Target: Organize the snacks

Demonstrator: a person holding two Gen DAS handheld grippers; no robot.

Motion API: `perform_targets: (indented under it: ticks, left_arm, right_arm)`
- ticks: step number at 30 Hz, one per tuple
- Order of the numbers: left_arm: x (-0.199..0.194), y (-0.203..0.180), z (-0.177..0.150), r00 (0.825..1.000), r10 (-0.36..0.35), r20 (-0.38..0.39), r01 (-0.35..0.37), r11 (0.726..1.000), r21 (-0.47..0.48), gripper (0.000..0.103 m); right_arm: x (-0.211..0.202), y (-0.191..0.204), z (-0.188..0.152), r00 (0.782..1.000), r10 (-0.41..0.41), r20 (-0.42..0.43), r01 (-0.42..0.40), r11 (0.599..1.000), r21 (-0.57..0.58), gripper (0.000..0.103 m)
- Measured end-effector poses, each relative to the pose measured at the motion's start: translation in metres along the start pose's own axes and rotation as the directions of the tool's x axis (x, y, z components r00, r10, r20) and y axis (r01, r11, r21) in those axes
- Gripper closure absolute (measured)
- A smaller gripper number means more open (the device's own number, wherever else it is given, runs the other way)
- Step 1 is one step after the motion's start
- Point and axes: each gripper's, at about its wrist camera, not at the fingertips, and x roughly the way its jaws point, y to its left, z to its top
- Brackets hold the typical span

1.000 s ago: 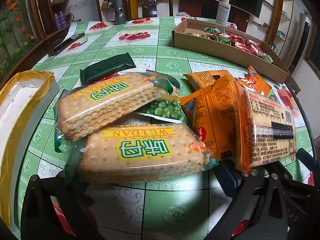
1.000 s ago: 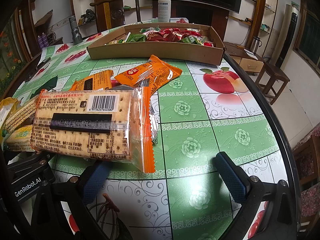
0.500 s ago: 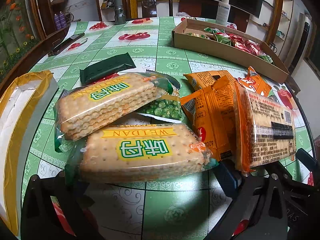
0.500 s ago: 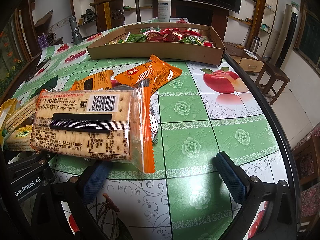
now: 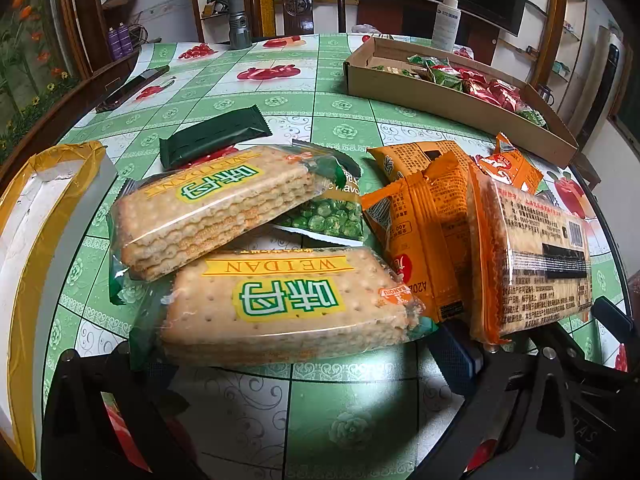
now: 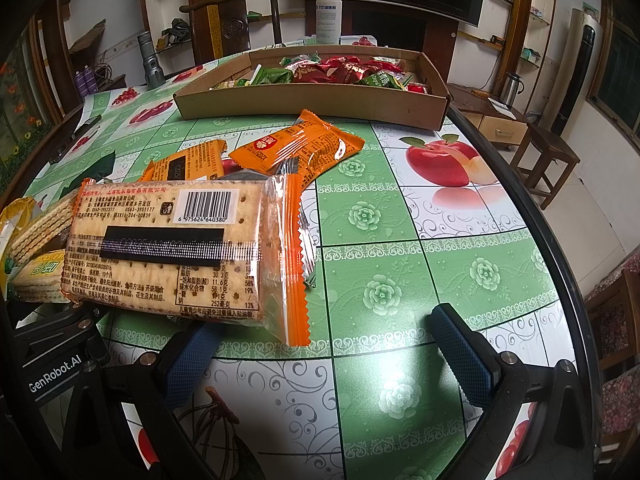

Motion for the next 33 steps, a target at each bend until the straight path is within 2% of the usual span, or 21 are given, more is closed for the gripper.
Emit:
perform_targets:
  ticks: [29,33]
  left_arm:
    - [0.0003,-0.0005,0.0014,1.0,0.008,-0.001,-0.008,1.0,-0.011,0.0]
    - [-0.0045,0.003,-0.0034,1.0,-0.015,-0.02,0.015,1.0,0.018,0.0]
  right_arm:
    - [0.0004,0.0015,-0.0002,1.0,0.0,0.001,0.0,1.0,-0.005,0.0]
    - [0.0026,0.0027,0.0019,1.0,0.002,0.001,-0.002,1.0,-0.004,0.0]
